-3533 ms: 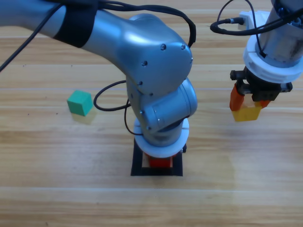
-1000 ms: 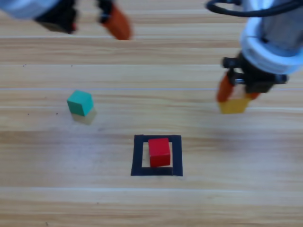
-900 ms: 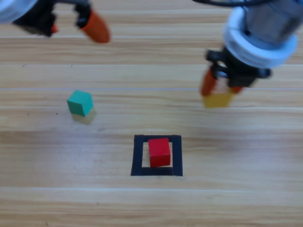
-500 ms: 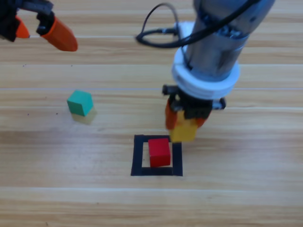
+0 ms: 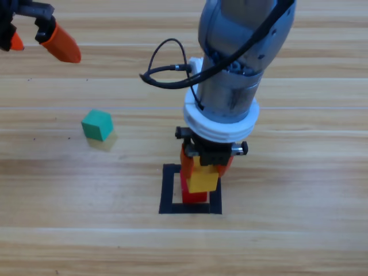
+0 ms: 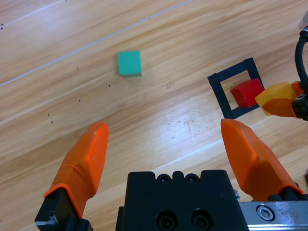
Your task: Stack the blocks in the rectangular block: red at the bottom, yellow in the middle, green on top
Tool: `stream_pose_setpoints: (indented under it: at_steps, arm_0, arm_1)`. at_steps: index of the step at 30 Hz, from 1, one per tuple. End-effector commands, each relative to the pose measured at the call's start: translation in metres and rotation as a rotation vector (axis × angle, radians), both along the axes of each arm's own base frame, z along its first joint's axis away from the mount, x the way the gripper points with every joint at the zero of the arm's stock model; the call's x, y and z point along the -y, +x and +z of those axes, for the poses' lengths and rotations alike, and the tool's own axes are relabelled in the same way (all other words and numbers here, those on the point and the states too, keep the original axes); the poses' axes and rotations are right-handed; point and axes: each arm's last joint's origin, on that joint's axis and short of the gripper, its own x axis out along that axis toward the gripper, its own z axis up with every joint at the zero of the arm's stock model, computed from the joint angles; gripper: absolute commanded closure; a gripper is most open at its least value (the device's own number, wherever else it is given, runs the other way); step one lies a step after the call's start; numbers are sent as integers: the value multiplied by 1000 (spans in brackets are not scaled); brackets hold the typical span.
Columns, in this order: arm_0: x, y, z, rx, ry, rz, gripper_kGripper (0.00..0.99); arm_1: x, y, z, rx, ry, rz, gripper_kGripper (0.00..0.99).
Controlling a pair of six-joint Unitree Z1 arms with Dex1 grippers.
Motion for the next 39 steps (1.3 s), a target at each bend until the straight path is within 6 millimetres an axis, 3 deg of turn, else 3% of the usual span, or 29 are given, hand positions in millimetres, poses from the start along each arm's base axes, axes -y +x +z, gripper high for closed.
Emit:
stream_pose_setpoints:
  at_steps: [1, 24, 27, 32, 33, 35, 36, 39]
  arm_0:
    - [0, 10, -17, -47, 21, 8, 0]
    - [1, 13, -29, -55, 20, 3, 0]
    - [2, 13, -30, -55, 19, 3, 0]
    - [2, 14, -31, -56, 21, 3, 0]
    - [2, 14, -31, -57, 22, 3, 0]
    - [2, 14, -32, -59, 22, 3, 0]
    - [2, 15, -33, -60, 23, 3, 0]
    - [3, 16, -35, -65, 24, 3, 0]
  arm_1:
    - [-15, -4, -29, -15, -68, 17, 916]
    - [-23, 3, -45, 8, -97, 17, 912]
    - [-24, 2, -47, 2, -98, 21, 700]
    - [-25, 3, -48, 3, -99, 33, 674]
    - [-25, 3, -49, 3, -100, 39, 554]
    - [-25, 3, -47, 9, -95, 59, 93]
    - [-26, 3, -46, 12, -92, 65, 22]
    - [-29, 5, -32, 43, -56, 127, 0]
